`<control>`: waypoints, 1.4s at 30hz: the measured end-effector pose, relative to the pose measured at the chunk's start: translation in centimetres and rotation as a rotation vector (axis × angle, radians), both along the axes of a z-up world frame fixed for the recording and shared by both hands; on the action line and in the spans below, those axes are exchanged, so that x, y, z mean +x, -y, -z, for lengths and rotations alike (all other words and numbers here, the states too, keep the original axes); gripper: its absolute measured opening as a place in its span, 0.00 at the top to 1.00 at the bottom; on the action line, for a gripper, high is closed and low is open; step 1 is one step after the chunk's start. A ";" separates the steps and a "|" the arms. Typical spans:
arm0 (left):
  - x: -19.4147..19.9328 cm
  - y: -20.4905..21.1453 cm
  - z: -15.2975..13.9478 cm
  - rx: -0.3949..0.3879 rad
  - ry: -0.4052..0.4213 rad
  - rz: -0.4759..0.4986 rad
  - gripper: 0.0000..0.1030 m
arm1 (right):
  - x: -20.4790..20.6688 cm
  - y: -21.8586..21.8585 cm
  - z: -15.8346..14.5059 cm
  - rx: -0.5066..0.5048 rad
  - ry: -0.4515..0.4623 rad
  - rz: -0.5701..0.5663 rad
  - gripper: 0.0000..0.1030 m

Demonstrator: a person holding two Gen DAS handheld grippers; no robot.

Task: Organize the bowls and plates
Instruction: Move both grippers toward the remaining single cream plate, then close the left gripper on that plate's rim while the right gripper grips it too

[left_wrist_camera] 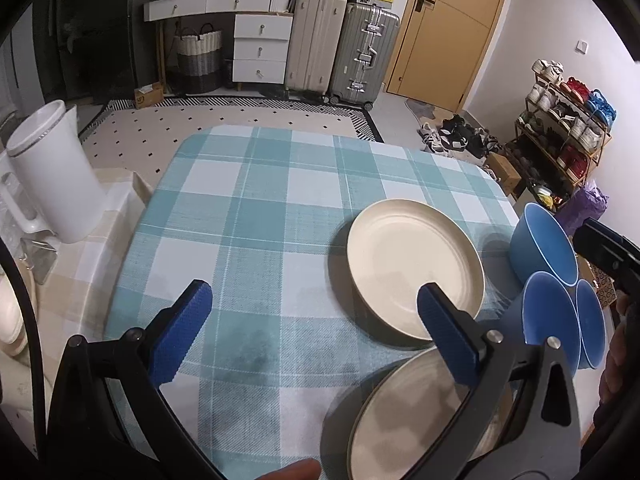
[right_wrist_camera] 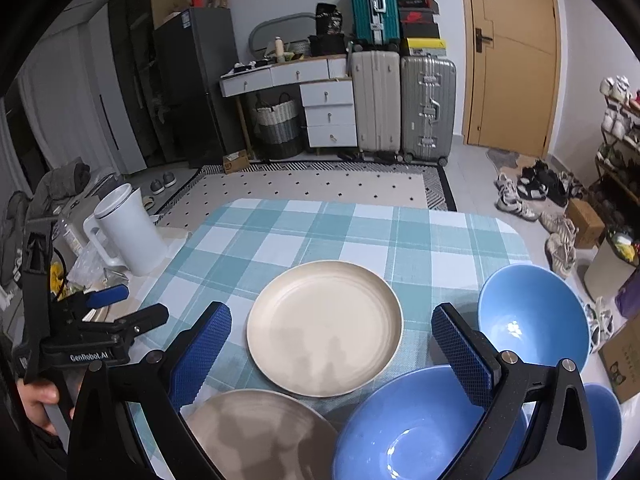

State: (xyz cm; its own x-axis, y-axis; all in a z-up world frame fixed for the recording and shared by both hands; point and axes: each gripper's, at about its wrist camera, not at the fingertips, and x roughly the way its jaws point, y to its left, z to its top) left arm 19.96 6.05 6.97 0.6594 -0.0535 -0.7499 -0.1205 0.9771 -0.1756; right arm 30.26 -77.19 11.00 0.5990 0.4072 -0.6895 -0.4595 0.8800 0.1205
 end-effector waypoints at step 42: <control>8.9 3.2 11.4 -0.093 -0.242 0.068 0.38 | 12.5 -0.7 12.3 -0.213 -0.411 -0.012 0.43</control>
State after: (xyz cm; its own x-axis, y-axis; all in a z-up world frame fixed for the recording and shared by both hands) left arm 28.90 2.84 -4.46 0.4542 -0.1672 -0.8751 -0.1047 0.9654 -0.2388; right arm 42.73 -76.47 -1.26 0.2544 0.2358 -0.9379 -0.4215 0.8999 0.1119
